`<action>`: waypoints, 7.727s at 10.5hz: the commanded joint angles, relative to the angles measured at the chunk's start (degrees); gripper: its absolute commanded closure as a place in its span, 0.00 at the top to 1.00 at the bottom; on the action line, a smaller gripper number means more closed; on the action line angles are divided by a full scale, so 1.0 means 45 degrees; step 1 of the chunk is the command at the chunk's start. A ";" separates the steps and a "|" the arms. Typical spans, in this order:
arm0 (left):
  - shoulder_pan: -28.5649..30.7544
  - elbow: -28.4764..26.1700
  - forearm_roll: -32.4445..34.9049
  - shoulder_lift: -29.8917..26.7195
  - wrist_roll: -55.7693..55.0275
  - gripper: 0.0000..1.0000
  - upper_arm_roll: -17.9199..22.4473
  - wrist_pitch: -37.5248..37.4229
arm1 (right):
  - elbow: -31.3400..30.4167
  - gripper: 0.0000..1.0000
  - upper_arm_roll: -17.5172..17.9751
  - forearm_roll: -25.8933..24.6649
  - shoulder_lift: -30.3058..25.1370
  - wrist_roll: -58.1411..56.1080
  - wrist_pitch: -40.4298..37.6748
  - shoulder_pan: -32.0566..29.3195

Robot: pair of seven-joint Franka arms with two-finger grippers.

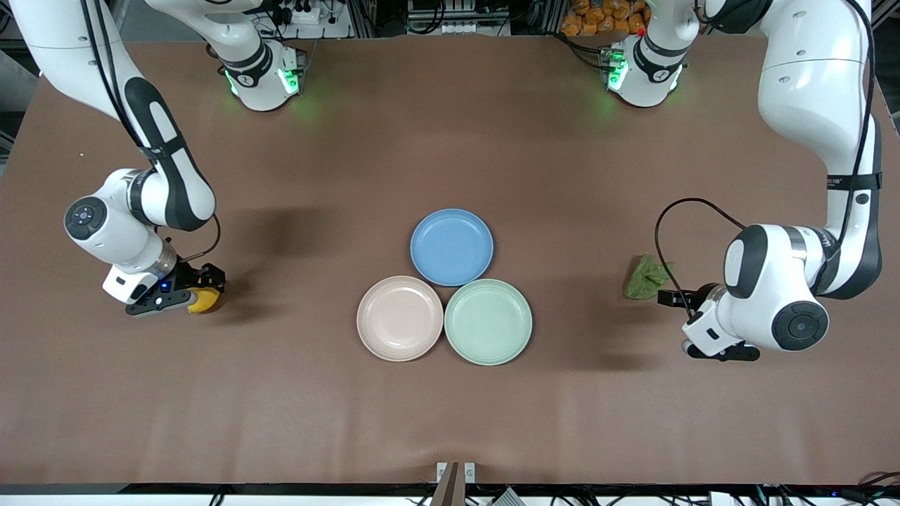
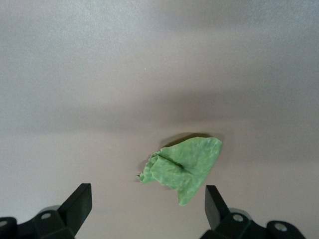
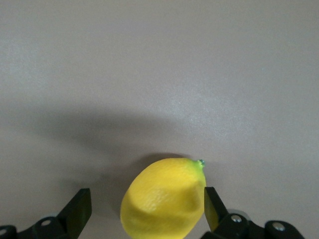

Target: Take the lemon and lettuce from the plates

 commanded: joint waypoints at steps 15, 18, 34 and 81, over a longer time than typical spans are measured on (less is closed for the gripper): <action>0.0564 -0.1162 0.0185 -0.0698 0.0183 1.00 -0.0207 0.3273 | -0.2239 1.00 0.0063 0.0250 -0.5202 0.1937 -0.4553 -0.1046; 0.0701 -0.3421 0.0185 -0.1535 0.0183 1.00 -0.0207 0.5610 | -0.0681 1.00 -0.0073 0.0133 -0.5575 0.1956 -0.7009 -0.1396; 0.0818 -0.8097 0.0166 -0.2847 0.0104 1.00 -0.0285 1.1733 | 0.5007 1.00 0.0805 -0.1957 -0.6005 0.6820 -1.1976 -0.1339; 0.1423 -0.3080 -0.1690 -0.6402 0.0084 1.00 -0.0735 0.0894 | 0.5888 1.00 0.0845 -0.1567 -0.6630 0.5980 -1.4127 -0.1378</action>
